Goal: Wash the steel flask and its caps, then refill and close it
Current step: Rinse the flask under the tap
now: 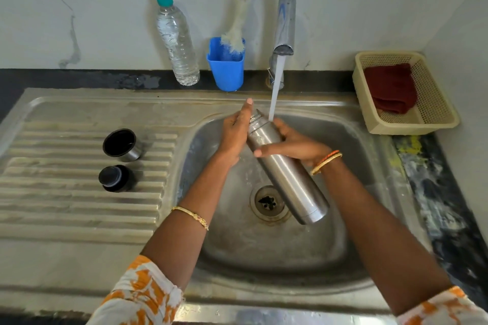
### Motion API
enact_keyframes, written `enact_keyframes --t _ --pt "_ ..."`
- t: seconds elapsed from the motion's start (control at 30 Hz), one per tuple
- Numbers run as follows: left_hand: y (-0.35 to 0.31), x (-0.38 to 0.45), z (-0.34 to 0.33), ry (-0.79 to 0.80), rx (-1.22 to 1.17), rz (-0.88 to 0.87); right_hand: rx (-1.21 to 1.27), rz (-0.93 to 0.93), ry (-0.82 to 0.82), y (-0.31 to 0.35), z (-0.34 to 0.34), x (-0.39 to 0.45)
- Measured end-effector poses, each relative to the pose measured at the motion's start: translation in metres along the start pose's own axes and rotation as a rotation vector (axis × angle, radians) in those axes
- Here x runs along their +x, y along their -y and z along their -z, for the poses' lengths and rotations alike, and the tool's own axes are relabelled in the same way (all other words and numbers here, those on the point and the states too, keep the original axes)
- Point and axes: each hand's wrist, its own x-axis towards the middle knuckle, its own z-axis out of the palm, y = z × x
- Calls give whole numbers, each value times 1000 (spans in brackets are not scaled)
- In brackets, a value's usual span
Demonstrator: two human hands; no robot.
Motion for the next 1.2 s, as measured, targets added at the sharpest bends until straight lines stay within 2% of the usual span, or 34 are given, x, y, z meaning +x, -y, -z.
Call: enact_keyframes --t 0.07,0.13,0.2,0.23,0.27,0.33,0.43,0.5,0.6,0.7,0.8,0.93,1.07,1.2 --pt "-1 -1 -5 -6 99 -28 -78 1 -67 -1 -2 1" --pt "4 1 -12 -63 300 -99 -431 29 -263 -4 -20 6" --pt "6 0 -17 -166 238 -62 -788 58 -470 -7 -44 8" --pt "5 1 -19 -196 145 -15 -820 83 -507 -7 -49 8" --pt "2 2 -18 -208 68 32 -798 119 -481 -7 -49 7" --pt "-2 5 -13 -171 -59 134 -635 148 -301 -5 -34 5" --pt "-4 10 -2 -17 -306 191 -112 20 -52 -4 -6 1" --pt "4 12 -2 -12 -354 229 7 -48 -7 -3 -2 1" --pt "14 9 -13 -121 -293 362 -206 38 -160 -3 -17 4" --pt "22 0 -16 -34 -286 526 -646 55 -379 -7 -39 2" --pt "36 -2 -13 26 -289 510 -782 73 -368 -10 -46 2" --pt "33 -4 -14 79 -409 397 -1109 287 -387 -14 -49 -3" --pt "32 -8 -11 194 -421 320 -946 392 -302 -21 -57 -23" --pt "20 -11 -18 243 -433 339 -858 446 -459 -19 -60 -19"
